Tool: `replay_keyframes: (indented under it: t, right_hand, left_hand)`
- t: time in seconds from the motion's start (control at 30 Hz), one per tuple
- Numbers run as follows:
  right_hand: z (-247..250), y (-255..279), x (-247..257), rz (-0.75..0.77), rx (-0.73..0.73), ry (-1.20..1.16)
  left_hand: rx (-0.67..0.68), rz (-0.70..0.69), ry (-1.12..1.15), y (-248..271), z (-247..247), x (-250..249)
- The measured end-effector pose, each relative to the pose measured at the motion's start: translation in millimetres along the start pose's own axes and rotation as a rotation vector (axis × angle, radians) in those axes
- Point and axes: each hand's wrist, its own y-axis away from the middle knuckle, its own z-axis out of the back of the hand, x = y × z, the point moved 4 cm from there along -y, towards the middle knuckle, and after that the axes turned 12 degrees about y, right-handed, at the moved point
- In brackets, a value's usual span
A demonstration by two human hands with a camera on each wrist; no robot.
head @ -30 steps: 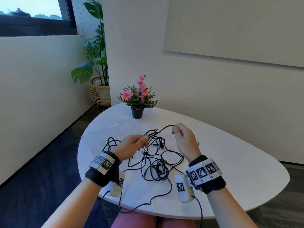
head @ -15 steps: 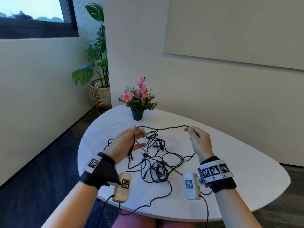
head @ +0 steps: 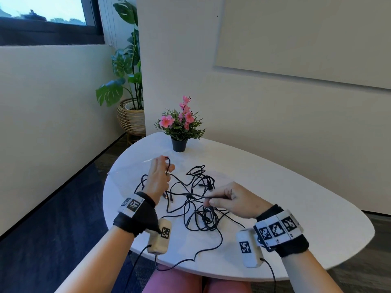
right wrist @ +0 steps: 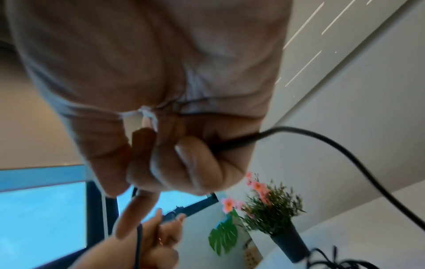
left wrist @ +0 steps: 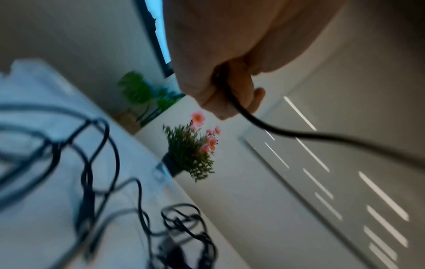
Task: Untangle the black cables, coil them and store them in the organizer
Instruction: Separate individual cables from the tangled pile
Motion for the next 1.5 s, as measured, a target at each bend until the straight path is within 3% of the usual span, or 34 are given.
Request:
replay_keyframes:
  t: [0.13,0.17,0.3,0.4,0.5,0.6,0.7,0.83,0.97,1.03,1.13,1.27,1.37,1.5]
  right_hand:
    - [19,0,27,0.11,-0.083,0.037]
    - [24,-2,29,0.124,-0.133,0.041]
    - [47,-8,12,0.08,-0.48,-0.038]
    - [50,-7,0,0.004,-0.643,-0.134]
    - [45,-4,-12,-0.083,-0.689,-0.291]
    - [29,-5,-19,-0.083,-0.596,-0.406]
    - [-3,-12,-22,-0.089,-0.424,-0.411]
    - [-43,-21,-28,-0.115,-0.307,-0.238]
    - [-70,-22,-24,-0.061,-0.114,-0.196]
    - [-70,-20,-14,-0.009,-0.027,-0.156]
    - [-60,-15,0,0.045,0.062,-0.059]
    - [-43,-14,15,0.11,0.052,0.02]
    - [-24,-18,20,0.17,-0.118,0.103]
    - [4,-21,12,0.128,-0.448,-0.104]
  left_hand:
    - [0.385,-0.086,-0.827,12,-29,5]
    - [0.444,-0.082,-0.9,17,-34,6]
    - [0.615,0.099,-0.48,37,-47,3]
    - [0.665,0.081,-0.236,40,-47,-4]
    - [0.489,0.101,0.131,28,-42,-6]
    - [0.262,0.134,0.516,13,-30,-2]
    - [0.192,0.18,0.693,11,-24,5]
    - [0.083,0.194,0.832,9,-15,11]
    - [-0.131,0.234,1.001,3,0,23]
    - [-0.176,0.233,0.922,1,7,23]
    - [-0.199,0.144,0.513,-1,11,22]
    - [-0.01,-0.054,-0.113,3,-1,20]
    - [0.273,-0.114,-0.506,18,-17,24]
    - [0.549,0.157,-0.352,39,-31,41]
